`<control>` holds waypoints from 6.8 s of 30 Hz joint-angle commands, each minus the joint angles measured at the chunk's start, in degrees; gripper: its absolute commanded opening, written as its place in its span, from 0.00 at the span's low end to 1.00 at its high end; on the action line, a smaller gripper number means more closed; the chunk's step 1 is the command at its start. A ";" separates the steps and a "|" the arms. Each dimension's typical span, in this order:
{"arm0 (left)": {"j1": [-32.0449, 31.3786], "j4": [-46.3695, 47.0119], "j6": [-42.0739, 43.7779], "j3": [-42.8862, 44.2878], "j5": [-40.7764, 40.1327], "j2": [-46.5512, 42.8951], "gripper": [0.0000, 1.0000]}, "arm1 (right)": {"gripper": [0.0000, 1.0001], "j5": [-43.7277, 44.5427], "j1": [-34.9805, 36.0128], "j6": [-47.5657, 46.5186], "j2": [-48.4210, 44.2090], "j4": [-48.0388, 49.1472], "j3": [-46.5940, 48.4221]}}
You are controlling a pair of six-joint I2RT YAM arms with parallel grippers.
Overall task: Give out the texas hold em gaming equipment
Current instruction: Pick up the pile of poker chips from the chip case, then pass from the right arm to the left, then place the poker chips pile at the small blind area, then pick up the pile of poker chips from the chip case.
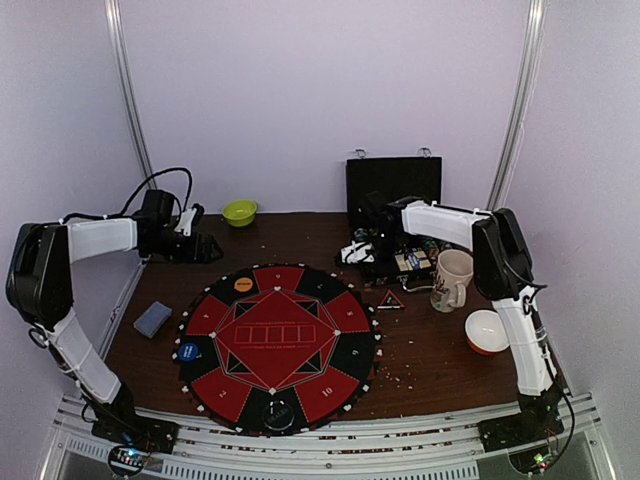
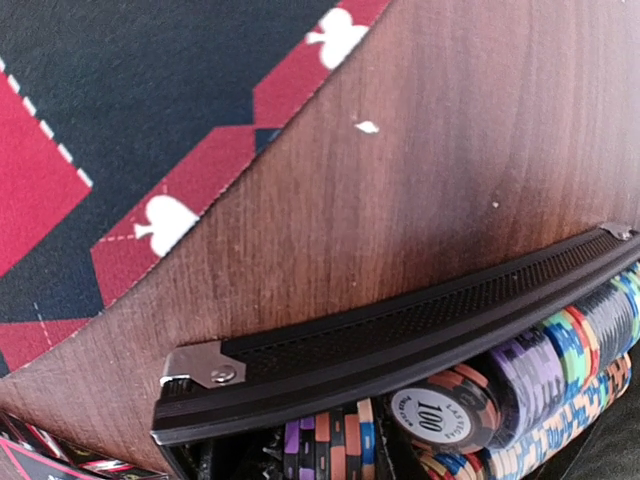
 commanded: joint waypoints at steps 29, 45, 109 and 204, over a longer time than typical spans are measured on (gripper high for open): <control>-38.91 11.54 47.67 -4.86 -1.27 -20.59 0.98 | 0.00 -37.17 11.13 103.17 -33.06 30.64 -27.90; -41.38 10.12 44.68 -1.02 -9.62 -11.71 0.68 | 0.00 -39.83 15.77 112.88 -31.55 44.14 -31.68; -10.93 1.26 -23.51 -22.71 -33.83 -3.78 0.00 | 1.00 -17.09 9.34 89.42 -41.33 21.11 -29.06; -11.41 -2.67 -2.79 -6.47 -24.71 -12.39 0.92 | 0.58 -1.44 -6.23 -11.05 -2.30 -1.08 -1.98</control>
